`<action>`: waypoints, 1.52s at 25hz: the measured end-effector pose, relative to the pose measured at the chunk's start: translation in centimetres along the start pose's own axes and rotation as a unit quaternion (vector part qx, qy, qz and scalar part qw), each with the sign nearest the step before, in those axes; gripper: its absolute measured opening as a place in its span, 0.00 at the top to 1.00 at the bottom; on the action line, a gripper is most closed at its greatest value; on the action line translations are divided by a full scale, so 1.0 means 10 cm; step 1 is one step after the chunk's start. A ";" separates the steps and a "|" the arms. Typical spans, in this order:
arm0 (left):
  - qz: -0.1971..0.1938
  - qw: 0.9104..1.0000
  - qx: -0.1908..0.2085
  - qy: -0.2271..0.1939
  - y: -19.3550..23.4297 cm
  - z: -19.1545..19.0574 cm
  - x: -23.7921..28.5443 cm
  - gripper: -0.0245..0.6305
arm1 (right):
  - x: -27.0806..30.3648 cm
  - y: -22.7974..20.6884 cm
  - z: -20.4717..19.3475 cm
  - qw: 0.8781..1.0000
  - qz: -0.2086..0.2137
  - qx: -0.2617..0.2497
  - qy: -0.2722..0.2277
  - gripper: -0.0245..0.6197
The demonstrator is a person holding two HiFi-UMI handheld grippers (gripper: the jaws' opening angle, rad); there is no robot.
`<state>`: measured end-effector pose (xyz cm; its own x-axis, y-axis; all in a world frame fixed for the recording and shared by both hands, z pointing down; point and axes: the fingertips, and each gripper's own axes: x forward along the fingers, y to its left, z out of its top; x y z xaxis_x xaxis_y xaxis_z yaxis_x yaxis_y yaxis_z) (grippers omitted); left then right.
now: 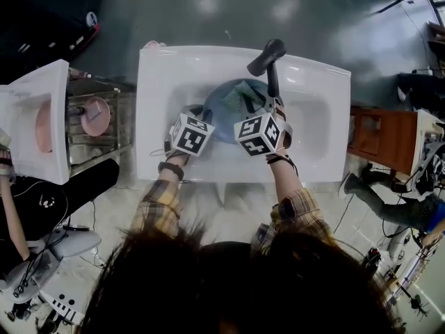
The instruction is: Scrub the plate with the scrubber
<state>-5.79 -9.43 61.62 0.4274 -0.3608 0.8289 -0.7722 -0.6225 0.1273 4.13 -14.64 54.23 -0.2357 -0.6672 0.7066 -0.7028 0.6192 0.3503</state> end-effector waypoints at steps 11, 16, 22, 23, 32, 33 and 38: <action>0.025 0.999 -0.018 -0.008 0.07 0.05 -0.07 0.83 | -0.18 0.21 0.07 0.996 0.054 0.062 -0.018 0.79; 0.036 0.999 -0.033 -0.016 0.09 0.08 -0.14 0.79 | -0.28 0.26 0.13 0.994 0.077 0.075 -0.030 0.80; 0.059 0.996 -0.045 -0.044 0.07 0.21 -0.31 0.78 | -0.44 0.22 0.27 0.989 0.103 0.093 -0.051 0.80; 0.063 0.996 -0.046 -0.051 0.06 0.23 -0.35 0.78 | -0.48 0.22 0.30 0.987 0.113 0.097 -0.056 0.80; 0.088 0.988 -0.053 -0.114 -0.08 0.67 -0.89 0.78 | -1.04 -0.04 0.63 0.970 0.148 0.155 -0.117 0.80; 0.092 0.987 -0.050 -0.124 -0.08 0.75 -0.96 0.78 | -1.10 -0.08 0.68 0.967 0.152 0.161 -0.126 0.80; 0.095 0.979 -0.026 -0.176 -0.21 1.15 -1.24 0.79 | -1.40 -0.33 0.97 0.955 0.158 0.176 -0.177 0.80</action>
<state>-4.08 -11.67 44.77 0.4026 -0.6894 0.6022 -0.8726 -0.4879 0.0249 3.22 -11.42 37.21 -0.6421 -0.6066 0.4687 -0.7261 0.6773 -0.1182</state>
